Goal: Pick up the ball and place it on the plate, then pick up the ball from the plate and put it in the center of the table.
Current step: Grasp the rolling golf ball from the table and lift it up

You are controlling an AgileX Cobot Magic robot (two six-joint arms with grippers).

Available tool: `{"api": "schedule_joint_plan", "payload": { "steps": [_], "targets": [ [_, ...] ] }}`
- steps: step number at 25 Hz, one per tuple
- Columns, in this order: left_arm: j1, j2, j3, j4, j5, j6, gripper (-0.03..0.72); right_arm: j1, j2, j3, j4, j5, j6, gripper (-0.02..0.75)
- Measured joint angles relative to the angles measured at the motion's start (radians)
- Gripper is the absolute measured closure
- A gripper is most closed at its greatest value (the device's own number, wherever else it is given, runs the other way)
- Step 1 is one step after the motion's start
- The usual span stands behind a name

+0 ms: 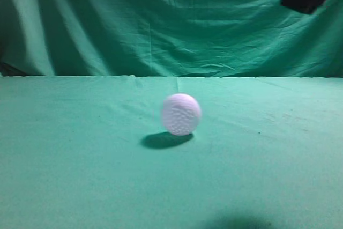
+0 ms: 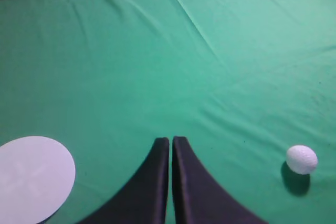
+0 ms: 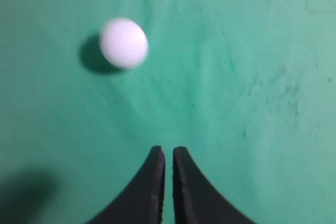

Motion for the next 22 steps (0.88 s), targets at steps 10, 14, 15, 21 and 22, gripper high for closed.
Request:
{"api": "schedule_joint_plan", "payload": {
  "steps": [10, 14, 15, 21, 22],
  "targets": [
    [0.000, -0.286, 0.204, -0.040, -0.066, 0.071, 0.688, 0.009, 0.121, 0.000, 0.026, -0.103, 0.000, 0.472],
    [0.000, -0.302, 0.206, -0.040, -0.067, 0.072, 0.688, 0.009, 0.171, -0.004, 0.026, -0.108, 0.000, 0.162],
    [0.000, -0.302, 0.206, -0.040, -0.067, 0.072, 0.688, 0.009, 0.183, -0.006, 0.026, -0.111, -0.002, 0.114],
    [0.000, -0.304, 0.206, -0.040, -0.067, 0.075, 0.688, 0.009, 0.275, -0.036, 0.026, -0.117, 0.011, 0.093],
    [0.000, -0.304, 0.206, -0.040, -0.067, 0.077, 0.688, 0.009, 0.301, -0.054, 0.024, -0.112, 0.025, 0.093]
  ]
}}
